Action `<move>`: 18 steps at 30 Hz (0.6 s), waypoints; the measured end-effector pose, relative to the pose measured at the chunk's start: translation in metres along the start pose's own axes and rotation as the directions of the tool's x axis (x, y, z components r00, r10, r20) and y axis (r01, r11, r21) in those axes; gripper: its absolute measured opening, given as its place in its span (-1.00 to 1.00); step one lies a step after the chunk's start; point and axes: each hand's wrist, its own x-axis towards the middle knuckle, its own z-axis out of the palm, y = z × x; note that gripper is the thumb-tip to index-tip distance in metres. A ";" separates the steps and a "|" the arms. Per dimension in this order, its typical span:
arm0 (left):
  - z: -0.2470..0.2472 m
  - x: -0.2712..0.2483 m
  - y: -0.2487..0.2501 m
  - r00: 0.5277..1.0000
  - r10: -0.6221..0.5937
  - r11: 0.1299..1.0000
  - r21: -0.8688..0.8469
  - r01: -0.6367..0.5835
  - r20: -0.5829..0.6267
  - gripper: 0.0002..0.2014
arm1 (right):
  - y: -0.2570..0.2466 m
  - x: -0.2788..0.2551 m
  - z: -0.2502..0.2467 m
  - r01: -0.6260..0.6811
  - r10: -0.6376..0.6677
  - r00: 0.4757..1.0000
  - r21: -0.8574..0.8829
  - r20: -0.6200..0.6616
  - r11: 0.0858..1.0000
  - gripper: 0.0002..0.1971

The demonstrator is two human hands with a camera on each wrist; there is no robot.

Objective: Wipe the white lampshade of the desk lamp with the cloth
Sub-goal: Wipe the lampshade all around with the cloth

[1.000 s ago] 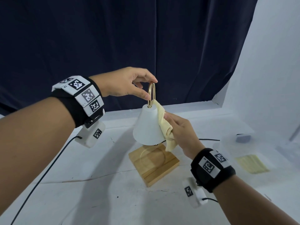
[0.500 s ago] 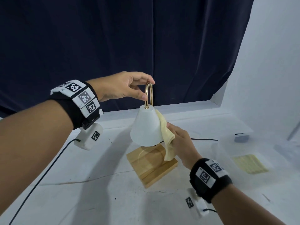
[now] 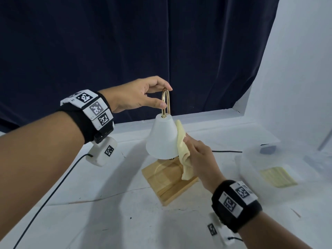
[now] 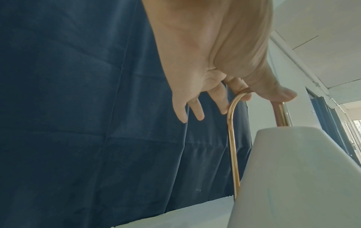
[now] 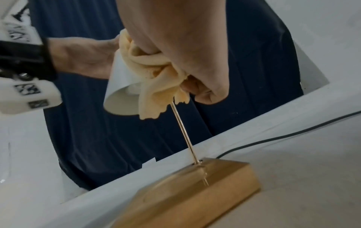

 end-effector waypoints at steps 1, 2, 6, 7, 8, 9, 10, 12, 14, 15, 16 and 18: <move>0.001 0.002 -0.002 1.000 0.008 1.000 -0.022 -0.008 0.001 -0.47 | -0.001 -0.002 0.002 0.080 -0.081 0.997 -0.037 -0.013 0.996 -0.56; 0.002 0.003 -0.003 1.000 0.023 0.998 -0.055 -0.023 0.008 -0.46 | -0.001 -0.001 0.005 0.167 -0.170 0.985 -0.094 -0.018 0.981 -0.60; 0.008 0.011 -0.012 0.993 0.110 0.981 -0.165 -0.100 0.053 -0.48 | 0.007 0.004 0.011 0.269 -0.303 0.952 -0.332 -0.053 0.904 -0.56; 0.008 0.011 -0.012 0.993 0.114 0.981 -0.159 -0.107 0.040 -0.50 | 0.009 0.005 0.011 0.260 -0.313 0.946 -0.371 -0.089 0.891 -0.54; 0.009 0.012 -0.012 0.993 0.118 0.984 -0.140 -0.115 0.013 -0.50 | 0.008 0.005 0.011 0.262 -0.330 0.938 -0.405 -0.108 0.876 -0.53; 0.009 0.012 -0.012 0.992 0.126 0.986 -0.107 -0.127 -0.020 -0.49 | 0.011 0.003 0.010 0.261 -0.341 0.933 -0.433 -0.116 0.863 -0.53; 0.009 0.011 -0.012 0.988 0.140 0.988 -0.060 -0.143 -0.058 -0.50 | 0.016 0.003 0.008 0.249 -0.335 0.935 -0.457 -0.118 0.854 -0.53; 0.009 0.007 -0.014 0.978 0.160 0.987 0.040 -0.156 -0.136 -0.55 | 0.028 -0.003 0.007 0.196 -0.287 0.949 -0.472 -0.129 0.860 -0.54; 0.008 0.002 -0.016 0.969 0.152 0.986 0.095 -0.136 -0.195 -0.56 | 0.038 -0.011 0.009 0.165 -0.242 0.961 -0.429 -0.133 0.888 -0.54; 0.007 -0.001 -0.016 0.968 0.135 0.987 0.109 -0.114 -0.213 -0.56 | 0.040 -0.012 0.011 0.160 -0.235 0.963 -0.421 -0.134 0.893 -0.54; 0.008 -0.003 -0.015 0.967 0.111 0.989 0.121 -0.085 -0.230 -0.55 | 0.038 -0.011 0.013 0.167 -0.247 0.959 -0.428 -0.139 0.888 -0.54; 0.011 -0.006 -0.012 0.960 0.071 0.988 0.150 -0.031 -0.272 -0.52 | 0.027 0.000 0.018 0.222 -0.326 0.934 -0.473 -0.149 0.853 -0.54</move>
